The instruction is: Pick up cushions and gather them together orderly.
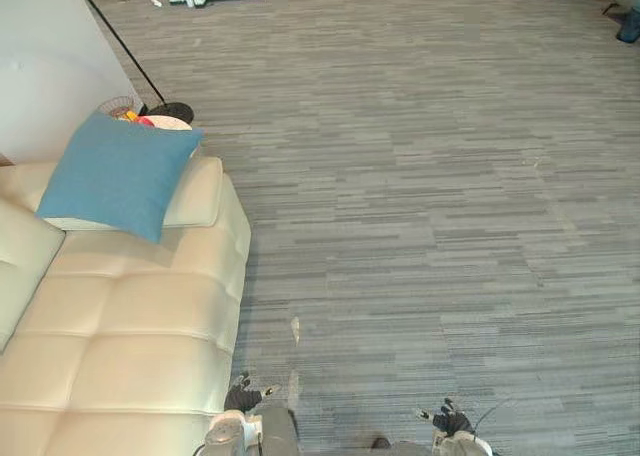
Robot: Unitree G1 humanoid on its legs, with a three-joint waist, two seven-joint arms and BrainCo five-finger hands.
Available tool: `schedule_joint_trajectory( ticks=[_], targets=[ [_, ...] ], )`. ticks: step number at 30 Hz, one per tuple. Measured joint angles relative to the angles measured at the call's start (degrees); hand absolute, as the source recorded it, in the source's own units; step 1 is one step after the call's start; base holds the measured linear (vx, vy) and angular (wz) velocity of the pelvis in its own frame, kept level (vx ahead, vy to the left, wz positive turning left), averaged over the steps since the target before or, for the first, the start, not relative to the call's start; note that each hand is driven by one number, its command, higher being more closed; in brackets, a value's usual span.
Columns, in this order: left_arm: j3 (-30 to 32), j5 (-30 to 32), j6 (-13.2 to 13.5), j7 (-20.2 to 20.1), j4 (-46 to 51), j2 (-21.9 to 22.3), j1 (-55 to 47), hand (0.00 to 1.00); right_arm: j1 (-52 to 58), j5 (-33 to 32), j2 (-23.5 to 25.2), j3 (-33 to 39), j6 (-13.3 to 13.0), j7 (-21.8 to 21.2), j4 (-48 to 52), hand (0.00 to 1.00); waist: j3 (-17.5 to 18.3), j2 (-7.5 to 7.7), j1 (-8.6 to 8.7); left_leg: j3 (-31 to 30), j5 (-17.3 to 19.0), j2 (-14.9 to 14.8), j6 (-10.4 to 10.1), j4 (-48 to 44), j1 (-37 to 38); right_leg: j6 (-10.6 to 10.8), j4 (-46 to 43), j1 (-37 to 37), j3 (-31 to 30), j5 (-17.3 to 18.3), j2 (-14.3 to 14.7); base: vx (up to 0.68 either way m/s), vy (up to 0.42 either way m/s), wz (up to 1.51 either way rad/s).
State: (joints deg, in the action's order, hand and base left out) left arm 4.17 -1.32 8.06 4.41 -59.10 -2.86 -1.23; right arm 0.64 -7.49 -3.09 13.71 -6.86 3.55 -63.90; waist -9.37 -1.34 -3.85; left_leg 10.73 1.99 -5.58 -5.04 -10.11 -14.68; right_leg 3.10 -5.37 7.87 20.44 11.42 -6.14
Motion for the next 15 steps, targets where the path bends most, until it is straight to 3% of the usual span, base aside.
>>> schedule_joint_trajectory(
  ticks=[1,2,4,6,7,8,9,10,11,12,13,15],
  targets=[
    [-0.3,0.0,0.2,0.0,0.0,0.0,0.1,0.00,-0.1,0.0,0.0,-0.8,0.0,0.1,-0.1,0.00,0.2,0.45,-0.95,0.0,-4.0,0.9,2.3,0.3,0.9,1.6,1.2,1.5,-1.7,0.2,0.1,0.49,0.140,-0.17],
    [-1.0,0.0,0.0,0.0,-0.1,-1.2,0.6,0.00,-0.3,0.0,1.1,-1.3,-0.1,-0.1,-0.1,0.00,1.1,2.73,-0.91,0.6,-3.0,2.6,4.0,-0.1,0.8,1.8,2.7,2.4,-2.6,-0.2,-1.2,0.62,0.128,-0.10],
    [-1.1,0.1,0.0,-0.1,-0.1,-2.1,1.1,0.00,-0.6,0.0,2.2,-1.6,-0.1,-0.1,-0.1,0.00,1.0,4.52,-0.80,1.3,-1.1,3.6,5.8,-2.5,0.3,2.8,2.7,2.9,-3.3,-1.7,-2.7,0.55,0.090,0.12],
    [-0.6,0.0,-0.1,0.0,-0.2,-2.3,0.9,0.00,-0.7,0.1,2.5,-1.5,-0.2,-0.1,0.0,0.00,1.1,4.68,-1.18,2.7,1.7,3.9,7.1,-5.0,2.1,4.0,-3.6,2.3,-6.1,-3.2,-4.0,0.47,0.130,-0.04],
    [-0.6,0.0,-0.1,-0.1,-0.3,-2.0,0.6,0.00,-0.7,0.1,2.4,-1.6,-0.3,-0.1,-0.1,0.00,1.4,3.96,-1.50,3.3,4.2,3.4,6.9,-4.9,4.6,4.3,-12.6,-0.9,-8.3,-3.3,-4.6,0.31,0.102,-0.22],
    [-0.7,0.0,-0.1,-0.1,-0.8,-1.9,0.3,0.00,-0.7,0.2,2.3,-1.7,-0.3,-0.2,-0.1,0.00,1.5,3.70,-1.48,3.4,5.5,3.2,6.5,-4.6,6.0,6.2,-18.1,-2.8,-9.0,-3.7,-5.1,0.39,0.116,-0.21],
    [-1.0,0.0,-0.1,-0.1,-1.3,-1.9,0.3,0.00,-0.8,0.3,2.6,-1.9,-0.3,-0.3,-0.1,0.00,1.2,3.79,-1.32,3.5,7.1,3.5,6.6,-3.5,9.3,11.9,-31.4,-7.4,-9.9,-6.0,-7.4,0.39,0.084,-0.06],
    [-1.4,0.0,-0.4,-0.1,-1.6,-2.5,0.5,0.00,-0.8,0.4,2.5,-2.1,-0.4,-0.6,0.0,0.00,0.8,3.91,-1.13,3.1,7.7,4.3,6.9,-2.0,12.6,11.1,-40.4,-10.9,-9.5,-4.9,-9.0,0.48,0.068,0.02],
    [-1.7,0.0,-0.8,-0.1,-1.9,-2.6,0.5,0.00,-0.8,0.5,2.3,-2.0,-0.4,-0.7,0.0,0.00,0.8,3.92,-1.01,2.8,7.8,4.4,7.0,-0.5,15.1,9.1,-43.3,-11.8,-8.7,-3.1,-9.3,0.39,0.030,0.09],
    [-1.9,0.0,-1.1,-0.1,-2.4,-2.7,0.3,0.00,-0.7,0.6,1.6,-2.3,-0.4,-0.9,0.0,0.00,0.7,3.40,-0.85,2.3,7.8,4.2,7.0,2.1,19.2,5.3,-44.6,-13.1,-6.9,0.5,-8.9,0.37,-0.004,0.13],
    [-1.9,0.0,-1.1,-0.1,-2.5,-2.7,0.1,0.00,-0.7,0.7,1.1,-2.8,-0.4,-1.0,0.0,0.00,0.7,3.23,-0.55,1.5,7.9,4.0,7.0,3.9,21.9,3.2,-43.3,-14.8,-4.6,2.7,-8.7,0.34,-0.048,0.20],
    [-1.8,0.0,-1.2,-0.1,-2.6,-2.4,0.4,0.00,-0.8,0.8,0.4,-2.7,-0.4,-1.2,0.4,0.00,0.5,2.65,0.50,-0.7,9.3,2.7,6.0,4.6,23.6,1.8,-36.0,-19.3,-3.2,4.2,-7.0,0.37,-0.147,0.47]
  ],
)
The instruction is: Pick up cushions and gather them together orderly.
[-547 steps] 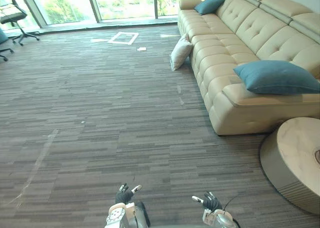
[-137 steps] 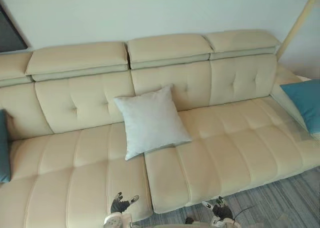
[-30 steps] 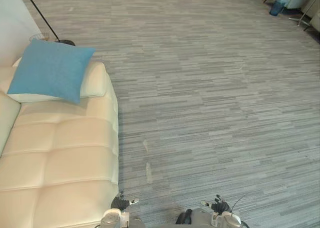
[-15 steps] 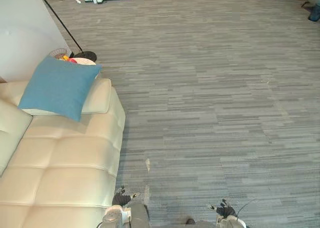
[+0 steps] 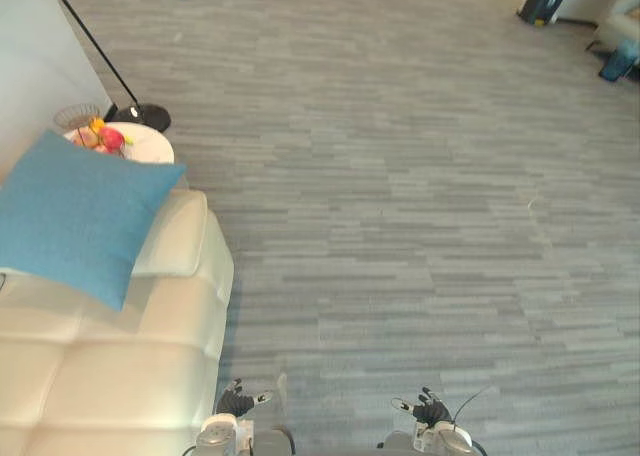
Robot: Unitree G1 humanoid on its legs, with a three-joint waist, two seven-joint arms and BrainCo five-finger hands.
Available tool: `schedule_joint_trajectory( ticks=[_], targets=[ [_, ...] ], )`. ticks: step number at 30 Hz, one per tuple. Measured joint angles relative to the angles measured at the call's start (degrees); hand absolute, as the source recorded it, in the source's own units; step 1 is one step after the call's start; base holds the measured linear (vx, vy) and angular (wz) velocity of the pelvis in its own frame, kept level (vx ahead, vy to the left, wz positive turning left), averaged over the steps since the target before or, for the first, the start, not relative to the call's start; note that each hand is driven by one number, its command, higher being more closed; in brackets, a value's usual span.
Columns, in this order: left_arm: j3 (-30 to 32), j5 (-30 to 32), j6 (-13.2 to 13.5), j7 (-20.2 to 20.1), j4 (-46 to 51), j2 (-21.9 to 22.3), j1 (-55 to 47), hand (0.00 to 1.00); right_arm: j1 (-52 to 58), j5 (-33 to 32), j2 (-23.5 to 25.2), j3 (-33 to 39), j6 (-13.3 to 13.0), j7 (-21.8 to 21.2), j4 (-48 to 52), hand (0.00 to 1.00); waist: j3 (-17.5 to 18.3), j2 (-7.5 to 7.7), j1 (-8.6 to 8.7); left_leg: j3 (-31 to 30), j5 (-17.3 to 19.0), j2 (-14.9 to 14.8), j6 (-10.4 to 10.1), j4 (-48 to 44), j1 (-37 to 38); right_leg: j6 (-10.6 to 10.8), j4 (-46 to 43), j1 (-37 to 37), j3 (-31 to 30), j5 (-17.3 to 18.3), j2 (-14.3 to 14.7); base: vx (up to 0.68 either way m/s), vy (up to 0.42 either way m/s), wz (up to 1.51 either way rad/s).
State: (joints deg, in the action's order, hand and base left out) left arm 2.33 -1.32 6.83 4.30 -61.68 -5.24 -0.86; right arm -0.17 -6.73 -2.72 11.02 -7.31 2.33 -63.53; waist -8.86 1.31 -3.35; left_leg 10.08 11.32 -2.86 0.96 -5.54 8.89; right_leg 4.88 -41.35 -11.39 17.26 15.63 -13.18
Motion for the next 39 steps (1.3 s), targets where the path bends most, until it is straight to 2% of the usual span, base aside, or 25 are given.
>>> schedule_joint_trajectory(
  ticks=[2,3,4,5,6,7,8,9,10,11,13,16,17,18,19,23,25,26,28,30,32,34,36,37,39],
  targets=[
    [0.1,0.0,0.0,0.0,0.0,0.7,0.6,0.00,0.3,-0.2,-0.8,0.3,0.0,-0.1,0.2,0.00,-0.4,-0.75,0.46,-2.9,1.4,-1.6,-1.6,-0.1,0.6,0.1,11.7,-3.5,-3.7,-2.3,2.9,0.28,-0.196,0.67],
    [0.2,0.0,0.0,0.0,-0.1,0.9,0.6,0.00,0.3,-0.2,-0.9,1.1,-0.1,0.0,0.4,0.00,-0.4,-0.64,0.51,-4.1,2.0,-1.9,-2.1,-0.1,0.9,0.6,17.7,-3.7,-6.8,-5.0,4.0,0.33,-0.302,1.00],
    [0.8,0.0,0.1,0.0,0.0,0.7,0.1,0.00,1.6,-0.3,-0.7,2.5,0.0,0.0,0.3,0.00,-0.2,0.39,0.58,-6.7,4.3,-1.4,-4.2,-1.1,1.6,2.1,25.1,-3.2,-11.9,-11.5,4.0,0.35,-0.334,1.02],
    [1.2,0.0,0.1,0.0,-0.1,0.9,0.1,0.00,1.7,-0.3,-0.7,2.8,0.0,0.0,0.2,0.00,0.0,0.65,0.61,-8.1,5.6,-1.5,-4.9,-1.9,2.3,0.8,23.3,-3.0,-12.5,-13.5,4.4,0.45,-0.390,0.96],
    [2.7,0.0,0.1,0.2,-0.2,2.4,-1.0,0.00,1.6,0.0,-1.9,2.8,0.1,0.1,0.1,0.00,0.8,-1.80,0.16,-9.1,5.8,-3.4,-4.9,-3.0,3.2,0.1,19.9,-2.6,-10.4,-9.5,5.1,0.42,-0.310,0.63],
    [3.5,0.0,0.2,0.1,0.2,3.9,-1.6,0.00,1.0,0.0,-2.1,2.8,0.1,0.1,-0.1,0.00,1.3,-3.06,0.10,-9.4,5.6,-4.1,-4.7,-6.7,1.9,-0.4,18.4,-2.3,-8.9,-6.9,5.3,0.42,-0.294,0.57],
    [4.1,0.0,0.3,0.1,0.5,4.4,-2.0,0.00,1.0,0.1,-2.0,2.8,0.2,0.0,-0.1,0.00,1.3,-3.30,0.28,-9.5,5.2,-4.7,-5.0,-11.3,-0.3,-0.8,18.3,-1.4,-7.6,-6.1,5.1,0.39,-0.292,0.81],
    [5.6,0.0,0.2,0.0,0.9,4.8,-1.8,0.00,1.4,0.0,-2.2,2.3,0.0,0.0,0.4,0.00,1.2,-4.29,0.45,-9.9,4.0,-5.9,-7.2,-22.1,-5.9,-1.5,19.0,0.8,-5.2,-5.1,4.8,0.37,-0.283,0.85],
    [6.2,0.0,0.1,0.1,1.6,5.1,-1.9,0.00,1.5,0.0,-2.2,2.1,0.3,0.1,0.9,0.00,1.2,-4.52,0.46,-9.1,1.1,-7.3,-9.5,-30.5,-10.1,-1.9,19.9,2.8,-3.5,-4.5,4.9,0.43,-0.281,0.95],
    [7.4,-0.1,0.3,0.1,2.7,4.9,-2.3,0.00,1.8,-0.1,-2.0,1.7,0.4,0.2,1.4,0.00,1.0,-4.36,0.04,-6.6,-1.4,-9.9,-9.3,-38.6,-14.5,-2.8,21.7,6.0,-1.6,-3.7,5.1,0.36,-0.204,0.64],
    [7.7,0.0,0.4,0.1,3.2,4.6,-2.3,0.00,2.5,-0.2,-1.1,1.6,0.4,0.4,1.5,0.00,0.6,-3.36,-0.16,0.6,0.4,-12.6,-6.9,-43.9,-18.3,-3.1,25.8,11.8,1.6,-3.4,5.4,0.33,-0.154,0.62],
    [6.7,-0.1,0.6,0.0,3.9,3.8,-1.9,0.00,2.3,-0.6,-0.3,1.7,0.4,0.6,1.6,0.00,0.3,-2.31,-0.28,7.7,2.2,-11.0,-5.8,-35.5,-22.5,-2.5,31.5,16.9,5.3,-4.0,5.3,0.31,-0.069,0.61],
    [6.2,0.0,0.7,0.0,3.8,3.7,-1.5,0.00,2.2,-0.7,-0.1,1.9,0.4,0.8,1.6,0.00,0.2,-2.16,-0.31,9.3,1.3,-8.4,-5.1,-25.3,-23.6,-1.9,33.3,18.3,6.9,-4.3,5.0,0.33,0.073,0.53],
    [5.6,0.0,0.7,0.1,3.7,3.6,-1.2,0.00,2.1,-0.7,0.1,2.1,0.4,0.9,1.6,0.00,0.2,-2.14,-0.32,10.0,-1.3,-6.2,-4.4,-16.9,-23.8,-1.6,34.3,19.2,7.9,-4.4,4.9,0.49,0.126,0.44],
    [5.6,0.0,0.7,0.0,3.7,3.2,-0.9,0.00,1.9,-0.7,0.4,2.2,0.4,1.1,1.5,0.00,0.0,-0.89,-1.11,10.2,-8.5,-3.5,-1.5,-10.4,-22.3,-0.7,35.5,20.4,8.2,-4.8,4.1,0.37,0.102,0.30],
    [4.5,0.1,0.2,-0.2,3.5,1.4,0.1,0.00,0.5,-0.7,3.6,1.5,0.2,1.0,1.6,0.00,0.6,1.64,-1.55,10.9,-7.8,-1.7,1.0,-7.9,-20.4,0.8,38.2,21.8,6.9,-11.1,4.0,0.34,0.082,0.21],
    [4.5,0.1,0.1,-0.2,2.4,1.0,0.1,0.00,0.6,-0.6,4.4,1.5,0.1,1.0,1.5,0.00,0.7,2.00,-1.57,11.3,-6.8,-1.3,2.0,-7.9,-17.4,2.0,30.9,21.5,5.9,-12.0,2.5,0.38,0.129,0.21],
    [4.3,0.0,0.0,-0.5,2.4,1.0,-0.3,0.00,0.6,-0.6,4.4,0.9,0.1,1.0,1.4,0.00,0.8,1.87,-1.58,11.1,-5.5,-1.3,2.0,-7.6,-14.8,2.4,21.2,18.8,4.5,-12.1,0.8,0.29,0.100,0.13],
    [2.6,0.1,0.0,-0.8,2.1,0.5,-0.4,0.00,0.5,-0.3,4.0,-0.4,0.0,0.7,1.6,0.00,0.7,1.67,-1.43,9.6,-2.6,-1.1,1.5,-6.9,-11.3,6.3,4.4,13.5,2.9,-13.7,-2.3,0.31,0.058,0.32],
    [1.0,0.0,-0.1,-0.9,1.4,-0.4,-0.3,0.00,0.2,-0.1,4.1,-0.5,0.1,0.4,1.1,0.00,0.7,2.33,-1.13,7.6,-2.3,-0.4,1.5,-4.8,-7.7,4.6,-3.5,10.2,2.5,-7.6,-3.7,0.25,-0.016,0.52],
    [0.6,0.0,-0.1,-0.9,1.3,-0.2,-0.4,0.00,0.3,-0.1,3.4,-0.5,0.0,0.3,1.3,0.00,0.7,1.91,-0.79,4.3,-2.0,-0.8,1.1,-2.3,-3.9,1.7,-0.5,7.0,4.1,-1.8,-2.3,0.21,-0.072,0.68],
    [0.6,0.0,-0.1,-0.9,1.3,0.2,-0.2,0.00,0.2,-0.1,2.6,-0.5,0.0,0.2,1.8,0.00,0.7,1.30,0.07,0.6,-0.9,-1.6,0.0,-2.6,-3.7,1.2,6.4,4.0,2.3,-1.0,-0.5,0.17,-0.168,0.97],
    [0.9,0.0,-0.1,-0.8,1.3,0.7,0.0,0.00,0.2,-0.2,2.0,-0.5,0.0,0.2,1.9,0.00,0.6,0.77,0.12,-3.3,0.2,-2.4,-1.4,-2.8,-3.6,0.7,14.6,1.6,-3.4,-2.2,2.3,0.18,-0.246,1.11],
    [1.5,0.0,-0.1,-0.8,1.4,1.0,0.1,0.00,0.1,-0.2,2.0,-0.6,-0.1,0.1,2.0,0.00,0.6,0.68,0.10,-6.4,1.1,-3.3,-2.9,-3.3,-3.6,0.9,20.7,0.6,-9.2,-4.8,4.3,0.21,-0.331,1.27],
    [3.7,0.0,0.0,-0.8,1.6,1.2,0.1,0.00,0.7,-0.3,2.3,-0.7,0.0,0.1,1.9,0.00,0.7,1.85,0.07,-10.5,3.3,-2.7,-5.5,-5.4,-3.9,2.7,27.6,1.4,-16.4,-9.2,5.2,0.30,-0.472,1.30]
  ],
)
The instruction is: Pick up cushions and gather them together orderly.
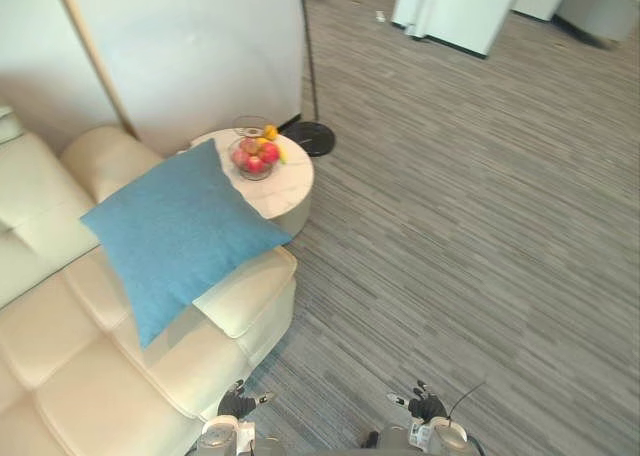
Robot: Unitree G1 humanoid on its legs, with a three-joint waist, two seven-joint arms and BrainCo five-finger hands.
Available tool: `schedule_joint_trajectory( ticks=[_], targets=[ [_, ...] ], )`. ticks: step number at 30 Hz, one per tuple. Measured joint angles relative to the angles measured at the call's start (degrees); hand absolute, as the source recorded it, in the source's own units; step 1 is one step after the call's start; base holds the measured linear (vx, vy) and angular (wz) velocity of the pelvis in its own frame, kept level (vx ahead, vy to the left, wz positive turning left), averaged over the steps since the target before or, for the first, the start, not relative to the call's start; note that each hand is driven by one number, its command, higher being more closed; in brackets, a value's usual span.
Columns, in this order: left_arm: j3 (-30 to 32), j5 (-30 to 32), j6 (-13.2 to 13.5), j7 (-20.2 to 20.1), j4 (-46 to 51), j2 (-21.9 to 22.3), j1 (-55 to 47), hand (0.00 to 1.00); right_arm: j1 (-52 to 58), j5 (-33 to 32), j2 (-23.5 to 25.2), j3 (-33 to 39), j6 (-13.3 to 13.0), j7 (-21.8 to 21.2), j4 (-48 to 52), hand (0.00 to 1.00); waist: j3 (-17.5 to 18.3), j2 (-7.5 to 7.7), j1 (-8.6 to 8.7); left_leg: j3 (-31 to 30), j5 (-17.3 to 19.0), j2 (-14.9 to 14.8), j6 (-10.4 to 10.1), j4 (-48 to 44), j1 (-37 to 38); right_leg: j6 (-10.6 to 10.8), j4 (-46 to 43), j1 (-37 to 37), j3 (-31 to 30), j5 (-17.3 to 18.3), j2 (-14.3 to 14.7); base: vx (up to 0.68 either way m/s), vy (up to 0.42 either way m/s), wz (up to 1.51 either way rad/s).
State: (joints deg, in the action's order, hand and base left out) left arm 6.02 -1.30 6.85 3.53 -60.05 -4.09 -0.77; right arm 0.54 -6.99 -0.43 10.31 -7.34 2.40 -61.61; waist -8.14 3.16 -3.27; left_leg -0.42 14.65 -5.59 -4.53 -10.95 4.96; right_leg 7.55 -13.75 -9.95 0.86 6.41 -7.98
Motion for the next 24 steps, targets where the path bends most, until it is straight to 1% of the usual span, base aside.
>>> schedule_joint_trajectory(
  ticks=[1,2,3,4,5,6,7,8,9,10,11,12,13,14,15,16,17,18,19,20,21,22,23,24],
  targets=[
    [1.5,0.0,0.0,0.0,-0.1,1.1,-0.1,0.00,0.5,0.0,-0.6,0.1,0.0,-0.1,0.1,0.00,0.7,-0.56,-0.10,-2.7,0.9,-1.2,-0.8,-1.8,0.2,-0.9,-4.1,0.3,1.1,-0.1,0.9,0.31,-0.398,0.85],
    [2.0,0.0,0.3,0.0,0.1,1.7,-0.6,0.00,0.6,0.0,-1.1,0.1,0.0,0.0,0.1,0.00,1.2,-1.25,-0.52,-2.7,0.9,-1.8,-0.8,-2.3,0.0,-1.7,-5.3,0.2,2.2,1.1,1.1,0.33,-0.340,1.01],
    [2.1,0.0,0.3,0.0,0.4,3.0,-1.2,0.00,0.6,0.0,-1.9,0.2,0.1,-0.1,0.0,0.00,1.4,-2.89,-0.43,-2.9,0.7,-2.9,-0.9,-2.9,-0.1,-2.5,-7.7,0.8,5.2,3.6,1.0,0.32,-0.267,1.02],
    [2.1,0.0,0.2,-0.1,0.6,3.9,-1.4,0.00,0.7,0.0,-2.5,0.3,0.1,-0.1,0.2,0.00,1.5,-4.31,0.34,-2.7,0.3,-4.1,-1.5,-3.6,-0.5,-3.2,-8.4,2.3,8.2,5.0,0.9,0.31,-0.260,1.12],
    [2.2,0.0,0.2,-0.1,0.9,4.5,-1.6,0.00,0.7,0.0,-2.6,0.3,0.0,-0.1,0.2,0.00,1.7,-4.62,0.51,-1.8,-0.1,-4.6,-1.8,-4.6,-1.1,-3.5,-8.2,3.2,10.0,5.3,0.8,0.28,-0.235,1.14],
    [2.7,0.1,0.2,-0.3,1.3,4.9,-1.5,0.00,0.8,0.0,-2.6,0.4,0.0,-0.1,0.3,0.00,1.8,-4.86,0.50,0.6,-0.9,-5.9,-2.8,-7.3,-2.9,-3.9,-6.8,5.2,12.8,5.5,0.9,0.20,-0.172,0.99],
    [3.2,0.1,0.2,-0.4,1.6,5.2,-1.2,0.00,1.1,0.0,-2.4,0.7,0.1,-0.1,0.4,0.00,1.8,-4.84,0.48,2.9,-1.4,-6.9,-3.3,-9.7,-4.4,-4.2,-5.6,6.9,14.9,5.4,1.0,0.28,-0.206,1.25],
    [3.1,0.1,0.2,-0.4,2.2,5.4,-1.1,0.00,1.6,0.0,-2.3,0.8,0.1,-0.1,0.4,0.00,1.8,-4.48,0.40,7.4,-2.2,-8.3,-3.0,-12.6,-6.5,-4.5,-3.7,9.3,17.8,5.3,0.9,0.25,-0.142,1.12],
    [2.9,0.1,0.3,-0.4,2.2,5.4,-1.1,0.00,1.8,-0.1,-2.2,0.9,0.1,-0.1,0.2,0.00,1.9,-4.15,0.30,11.4,-2.3,-9.1,-2.8,-13.3,-7.1,-4.7,-2.5,10.6,19.3,5.1,0.7,0.23,-0.106,1.06],
    [2.6,0.1,0.3,-0.4,2.2,5.4,-1.0,0.00,1.8,-0.3,-2.0,0.9,0.1,0.0,0.1,0.00,1.8,-3.89,0.30,14.6,-2.3,-9.7,-2.7,-13.1,-7.2,-4.7,-1.5,11.8,20.6,5.1,0.5,0.14,-0.022,0.85],
    [1.8,0.1,0.2,-0.4,2.1,5.2,-0.5,0.00,1.7,-0.4,-1.8,1.0,0.1,0.0,0.2,0.00,1.8,-3.50,0.25,18.2,-2.4,-9.7,-2.6,-12.0,-7.2,-4.6,-0.4,12.7,21.9,5.1,0.0,0.15,0.033,0.95],
    [1.3,0.1,0.1,-0.4,1.9,5.4,-0.2,0.00,1.9,-0.4,-1.7,1.2,0.2,-0.1,0.1,0.00,2.3,-3.28,0.27,21.1,-3.1,-8.7,-2.5,-10.5,-6.9,-3.9,0.9,13.2,23.5,4.6,-0.4,0.18,0.072,0.95],
    [0.8,0.1,0.1,-0.4,1.9,5.1,-0.1,0.00,1.9,-0.4,-1.4,1.1,0.3,-0.1,0.1,0.00,2.6,-2.68,0.06,21.5,-3.7,-8.0,-2.3,-11.2,-8.3,-3.6,3.3,13.9,24.1,3.3,-1.0,0.18,0.093,0.73],
    [0.9,0.0,0.3,-0.4,2.0,4.8,0.2,0.00,1.7,-0.4,-1.0,0.8,0.3,-0.1,0.1,0.00,2.3,-1.99,-0.32,21.6,-4.2,-7.8,-1.5,-13.6,-9.7,-3.6,4.5,14.4,24.1,2.6,-1.4,0.12,0.093,0.46],
    [1.3,0.0,0.6,-0.4,2.1,3.9,1.0,0.00,0.5,-0.4,0.4,0.8,0.5,-0.1,0.1,0.00,1.2,-0.29,-0.89,21.7,-3.4,-7.2,-0.3,-17.7,-12.8,-3.4,5.4,15.5,24.4,2.0,-3.2,0.13,0.191,0.46],
    [1.4,0.1,0.7,-0.4,1.7,3.3,1.5,0.00,-0.1,-0.4,1.1,0.8,0.7,0.0,0.0,0.00,1.5,0.90,-0.49,22.7,-4.1,-3.0,2.0,-5.6,-12.2,-2.7,6.1,16.1,24.3,1.4,-5.7,0.18,0.260,0.42],
    [1.2,0.1,0.5,-0.5,1.2,4.7,0.9,0.00,0.3,-0.4,-0.1,0.6,0.7,0.0,-0.1,0.00,2.0,-0.96,-0.06,24.2,-11.6,-3.0,1.8,1.6,-10.6,-1.8,6.0,16.3,24.7,0.5,-4.8,0.17,0.267,0.35],
    [1.4,0.1,0.4,-0.4,1.3,4.5,0.9,0.00,0.4,-0.4,0.3,0.4,0.7,0.1,0.0,0.00,2.2,-0.40,-0.13,24.6,-11.9,-2.1,2.1,1.9,-10.6,-1.5,6.3,16.4,24.7,0.2,-5.4,0.16,0.201,0.05],
    [1.4,0.1,0.4,-0.4,1.4,3.4,0.6,0.00,0.2,-0.3,1.7,-0.3,0.8,-0.1,0.2,0.00,2.4,0.05,-0.83,25.3,-11.8,-2.1,2.2,1.6,-10.5,-2.2,6.7,16.3,24.2,-1.6,-5.5,0.11,0.133,-0.03],
    [1.6,0.1,0.3,-0.4,1.4,2.5,0.5,0.00,0.0,-0.3,2.9,-0.3,0.8,-0.1,0.3,0.00,2.6,0.48,-1.07,25.7,-11.8,-2.1,2.2,1.6,-10.0,-2.1,7.0,16.9,23.2,-3.1,-5.5,0.14,0.132,-0.17],
    [1.6,0.1,0.0,-0.4,1.0,1.8,0.5,0.00,0.0,-0.2,3.8,-0.3,0.8,-0.2,0.3,0.00,2.7,0.71,-1.25,26.5,-11.6,-2.2,2.3,1.7,-9.0,-2.1,6.4,17.1,22.4,-3.8,-5.6,0.12,0.097,-0.30],
    [1.6,0.1,0.0,-0.4,0.8,1.2,-0.1,0.00,0.0,0.1,3.9,-0.4,0.8,-0.3,0.1,0.00,2.5,0.70,-1.47,27.3,-10.5,-2.3,2.3,1.8,-6.7,-1.9,2.3,16.8,21.3,-4.0,-6.2,0.13,0.121,-0.33],
    [1.6,0.1,0.0,-0.4,0.8,1.1,-0.6,0.00,0.4,0.1,3.7,-0.4,0.8,-0.2,0.0,0.00,2.5,0.32,-1.48,27.4,-9.5,-2.3,2.1,2.0,-4.5,-1.7,-3.7,15.5,20.4,-3.8,-7.1,0.10,0.101,-0.29],
    [1.5,0.1,0.0,-0.4,0.7,1.0,-0.8,0.00,0.5,0.1,3.6,-0.4,0.7,-0.2,0.3,0.00,2.4,0.27,-1.50,27.5,-9.3,-2.2,2.1,2.3,-3.5,-1.6,-7.9,14.0,19.8,-3.8,-8.0,0.10,0.104,-0.07]
  ],
)
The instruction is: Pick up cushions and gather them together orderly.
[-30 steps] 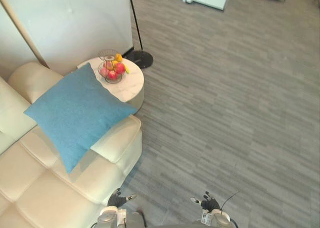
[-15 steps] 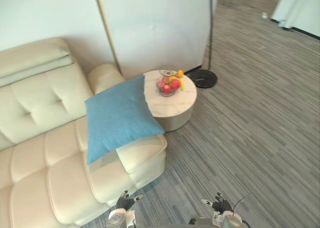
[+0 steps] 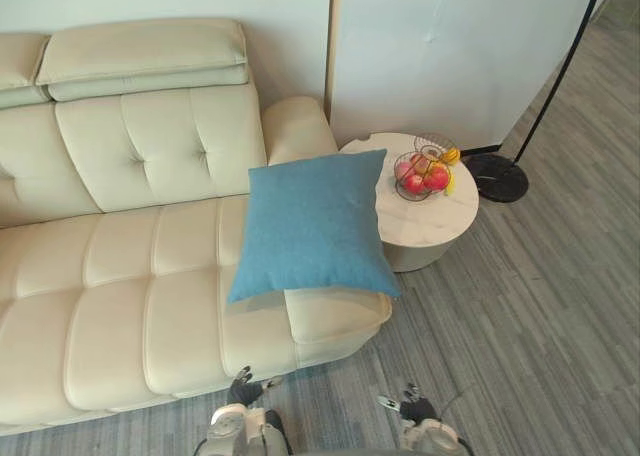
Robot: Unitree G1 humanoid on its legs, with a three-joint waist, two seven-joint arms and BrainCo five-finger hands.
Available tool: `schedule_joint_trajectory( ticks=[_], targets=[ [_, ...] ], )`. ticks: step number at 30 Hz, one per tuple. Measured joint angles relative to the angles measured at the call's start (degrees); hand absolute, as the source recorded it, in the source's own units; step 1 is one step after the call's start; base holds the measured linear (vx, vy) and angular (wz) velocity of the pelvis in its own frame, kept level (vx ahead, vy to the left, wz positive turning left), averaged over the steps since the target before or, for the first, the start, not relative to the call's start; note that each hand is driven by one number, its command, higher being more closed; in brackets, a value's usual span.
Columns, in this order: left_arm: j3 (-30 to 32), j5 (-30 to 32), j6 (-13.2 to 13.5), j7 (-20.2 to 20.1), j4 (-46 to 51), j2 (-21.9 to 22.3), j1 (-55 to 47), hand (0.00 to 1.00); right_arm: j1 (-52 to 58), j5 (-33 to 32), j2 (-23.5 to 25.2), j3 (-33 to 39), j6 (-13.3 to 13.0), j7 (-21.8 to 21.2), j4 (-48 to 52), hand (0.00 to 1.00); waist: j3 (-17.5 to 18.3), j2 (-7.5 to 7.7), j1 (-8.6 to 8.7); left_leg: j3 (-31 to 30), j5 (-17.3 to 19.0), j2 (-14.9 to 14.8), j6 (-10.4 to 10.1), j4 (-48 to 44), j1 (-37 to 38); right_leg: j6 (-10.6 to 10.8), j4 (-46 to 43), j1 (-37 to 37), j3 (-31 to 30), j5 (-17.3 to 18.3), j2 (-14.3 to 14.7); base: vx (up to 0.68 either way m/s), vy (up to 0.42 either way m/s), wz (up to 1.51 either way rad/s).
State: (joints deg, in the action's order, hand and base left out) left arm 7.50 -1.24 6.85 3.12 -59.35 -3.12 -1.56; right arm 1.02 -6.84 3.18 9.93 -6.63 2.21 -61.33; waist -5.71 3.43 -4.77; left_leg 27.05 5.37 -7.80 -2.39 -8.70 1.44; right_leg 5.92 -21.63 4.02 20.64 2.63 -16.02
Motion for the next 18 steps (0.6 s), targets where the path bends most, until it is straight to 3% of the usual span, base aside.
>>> schedule_joint_trajectory(
  ticks=[2,3,5,6,7,8,9,10,13,18],
  targets=[
    [-0.9,0.0,0.0,0.0,-0.6,-0.8,-0.1,0.00,0.0,0.0,-0.2,0.1,-0.1,0.0,0.1,0.00,-0.1,0.52,0.74,-0.9,0.8,1.1,0.6,1.8,2.7,0.2,-13.0,-5.1,-1.4,-0.5,-3.5,0.09,0.033,0.16],
    [-0.9,0.0,-0.1,0.0,-1.0,-1.2,-0.1,0.00,-0.2,0.0,-0.4,0.1,-0.1,-0.1,-0.2,0.00,-0.1,0.96,1.39,-2.2,2.0,1.2,-0.1,2.3,3.7,0.5,-18.0,-7.3,-3.1,4.8,-3.8,0.09,-0.043,0.32],
    [-1.6,0.0,-0.1,0.0,-2.0,-1.2,0.3,0.00,-0.1,0.0,-1.1,0.0,-0.1,-0.1,0.1,0.00,-0.1,0.55,1.66,-4.2,2.0,0.4,-0.1,2.6,3.9,-0.2,-16.1,-9.8,-4.5,11.1,-0.4,0.07,-0.075,0.50],
    [-1.9,0.0,-0.1,0.0,-2.2,-1.2,0.8,0.00,-0.2,0.0,-1.4,0.0,-0.1,-0.1,0.1,0.00,-0.1,0.28,1.71,-5.3,1.9,0.1,-0.2,2.5,3.8,-0.3,-12.9,-10.6,-5.3,11.9,1.5,0.05,-0.152,0.66],
    [-2.0,0.0,-0.1,0.0,-2.4,-1.3,0.8,0.00,-0.1,0.0,-1.5,0.0,-0.1,0.0,0.1,0.00,0.0,0.50,1.90,-6.7,1.5,0.5,-0.9,2.6,3.6,-0.5,-5.0,-10.8,-8.1,10.7,4.0,0.05,-0.150,0.58],
    [-2.1,0.0,0.0,0.0,-2.4,-1.7,0.7,0.00,0.1,0.0,-1.5,-0.1,-0.1,0.0,-0.1,0.00,0.2,1.43,1.86,-7.5,1.4,1.6,-1.5,2.7,3.4,-1.7,-0.6,-10.5,-10.0,7.3,4.9,0.09,-0.184,0.57],
    [-1.9,0.0,0.0,0.1,-3.3,-1.6,1.2,0.00,-0.1,0.0,-2.0,0.0,-0.1,0.0,-1.0,0.00,0.3,1.15,1.79,-9.2,1.4,2.2,-2.7,3.3,3.8,-2.0,1.4,-9.2,-10.0,7.7,5.1,0.09,-0.123,0.38],
    [-1.8,0.0,0.0,0.1,-3.5,-0.3,0.6,0.00,0.2,0.0,-3.3,0.0,-0.1,0.0,-1.2,0.00,1.4,-0.87,1.73,-9.6,0.9,1.0,-3.3,4.1,3.7,-2.1,4.3,-7.9,-9.1,7.0,6.5,0.10,-0.113,0.27],
    [-1.7,-0.1,0.1,0.2,-3.8,0.8,-1.0,0.00,0.1,0.0,-4.9,-0.9,-0.1,0.1,-1.3,0.00,2.8,-3.65,1.64,-10.3,-0.1,-0.9,-4.5,6.7,4.7,-2.8,9.5,-5.3,-7.7,5.2,9.3,0.12,-0.094,0.08],
    [-1.7,-0.4,0.1,0.3,-3.6,-0.4,-0.8,0.00,0.6,0.0,-5.6,-1.5,0.0,0.5,-0.3,0.00,3.1,-2.24,1.72,-12.6,-0.5,-1.2,-4.7,7.9,4.6,-2.8,13.4,-3.2,-5.6,3.9,10.3,0.09,-0.040,0.19]
  ],
)
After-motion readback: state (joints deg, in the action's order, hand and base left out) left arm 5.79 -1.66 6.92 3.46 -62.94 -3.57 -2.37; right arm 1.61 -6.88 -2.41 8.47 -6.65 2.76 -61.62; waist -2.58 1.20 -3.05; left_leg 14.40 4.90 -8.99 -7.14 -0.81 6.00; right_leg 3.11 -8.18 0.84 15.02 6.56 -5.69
